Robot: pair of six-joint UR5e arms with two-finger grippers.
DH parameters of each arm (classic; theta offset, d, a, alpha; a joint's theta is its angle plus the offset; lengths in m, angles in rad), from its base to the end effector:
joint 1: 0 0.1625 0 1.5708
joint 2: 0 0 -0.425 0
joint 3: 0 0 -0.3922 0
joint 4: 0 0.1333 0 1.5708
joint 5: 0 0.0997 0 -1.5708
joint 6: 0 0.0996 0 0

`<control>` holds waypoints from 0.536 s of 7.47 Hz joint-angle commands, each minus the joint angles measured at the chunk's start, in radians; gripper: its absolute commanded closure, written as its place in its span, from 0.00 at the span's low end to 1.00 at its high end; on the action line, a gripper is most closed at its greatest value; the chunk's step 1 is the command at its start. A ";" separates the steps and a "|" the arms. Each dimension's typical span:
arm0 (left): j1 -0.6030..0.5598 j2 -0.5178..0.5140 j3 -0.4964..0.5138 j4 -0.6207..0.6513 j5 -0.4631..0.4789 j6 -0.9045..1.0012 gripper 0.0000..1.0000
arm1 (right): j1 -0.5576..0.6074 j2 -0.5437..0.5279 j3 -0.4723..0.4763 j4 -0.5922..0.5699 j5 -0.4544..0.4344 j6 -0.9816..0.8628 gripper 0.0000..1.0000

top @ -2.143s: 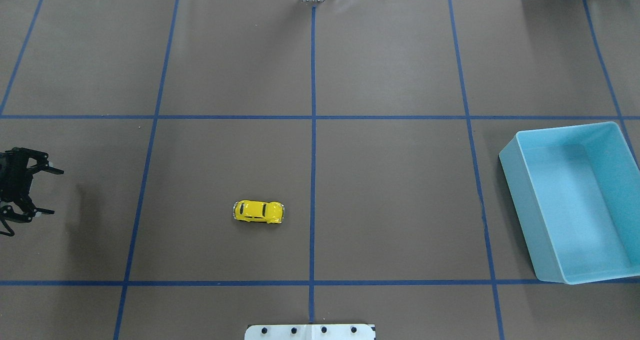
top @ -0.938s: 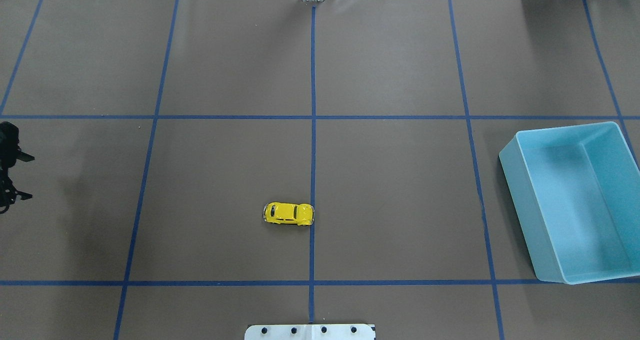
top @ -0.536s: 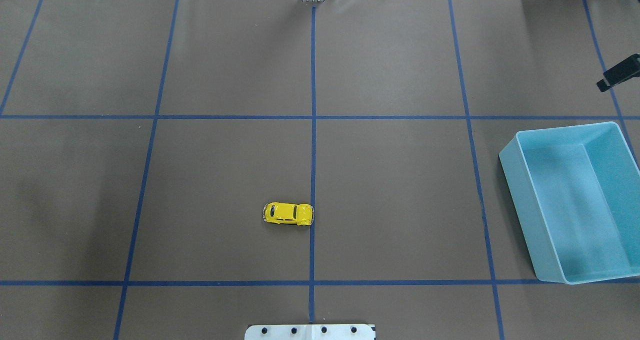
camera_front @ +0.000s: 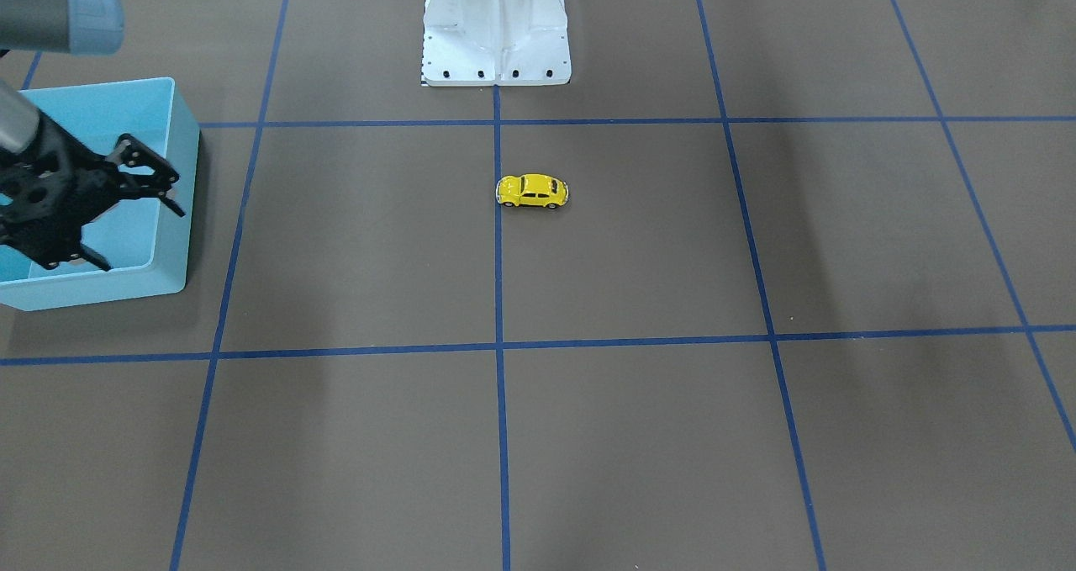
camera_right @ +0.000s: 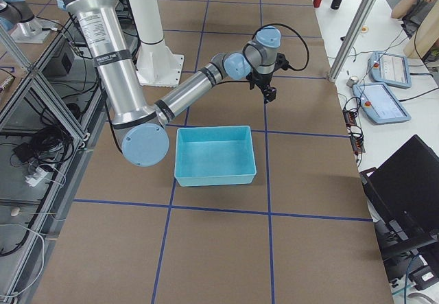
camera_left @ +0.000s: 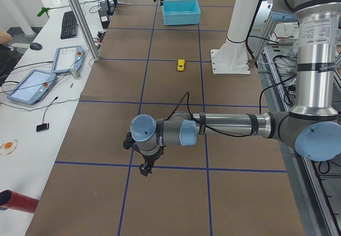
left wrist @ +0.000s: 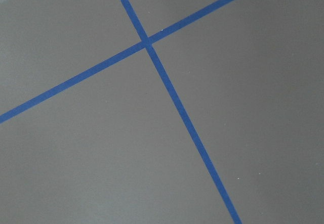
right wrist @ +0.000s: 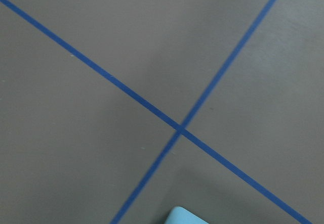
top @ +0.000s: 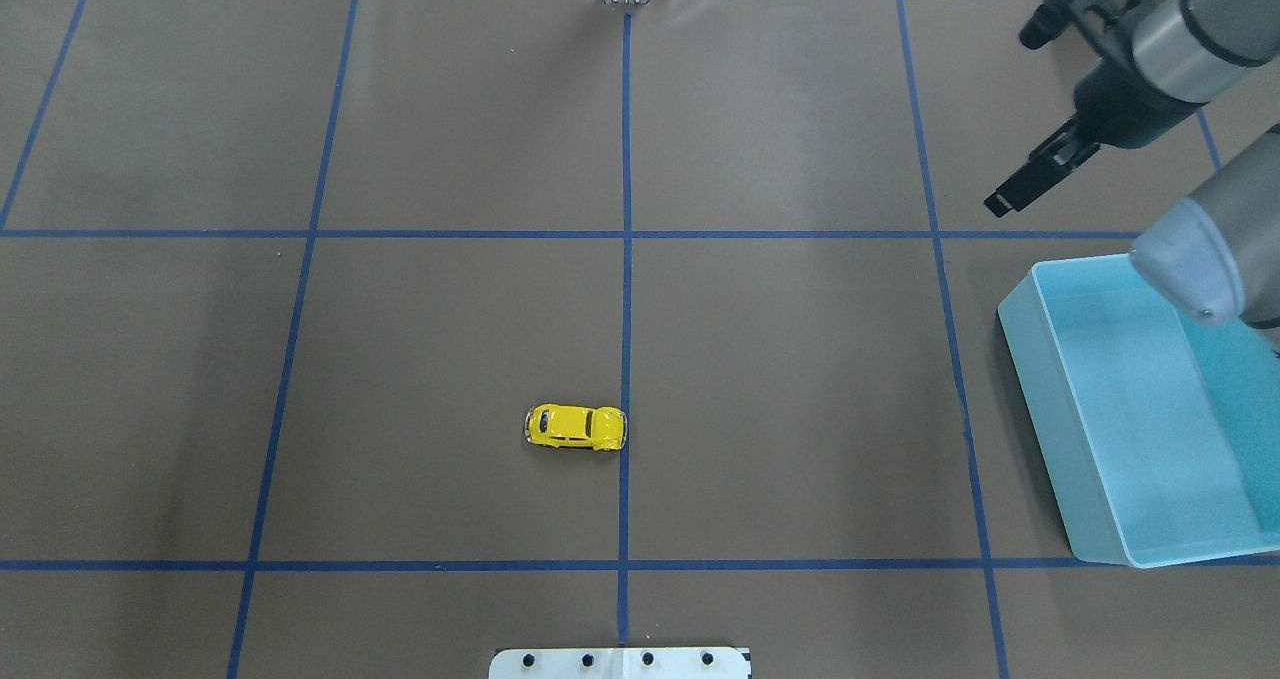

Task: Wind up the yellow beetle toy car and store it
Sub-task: 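Move the right gripper over the yellow car and lower it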

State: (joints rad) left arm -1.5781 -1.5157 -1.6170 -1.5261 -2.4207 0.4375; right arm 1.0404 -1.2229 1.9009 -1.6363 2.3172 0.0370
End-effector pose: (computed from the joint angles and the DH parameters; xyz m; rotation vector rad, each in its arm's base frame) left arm -0.0619 -0.4644 0.6613 0.1392 0.8454 0.3810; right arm -0.2337 -0.5283 0.3185 0.3648 -0.8735 -0.6851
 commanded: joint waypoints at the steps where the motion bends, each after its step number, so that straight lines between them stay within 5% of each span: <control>1: -0.011 -0.009 -0.009 0.001 -0.112 -0.318 0.00 | -0.113 0.081 0.001 0.004 0.016 -0.006 0.00; 4: -0.013 -0.009 -0.031 -0.003 -0.086 -0.336 0.00 | -0.224 0.186 -0.034 0.056 0.001 -0.098 0.00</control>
State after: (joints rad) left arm -1.5908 -1.5174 -1.6432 -1.5297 -2.5186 0.1148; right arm 0.8599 -1.0862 1.8886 -1.5949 2.3327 -0.0165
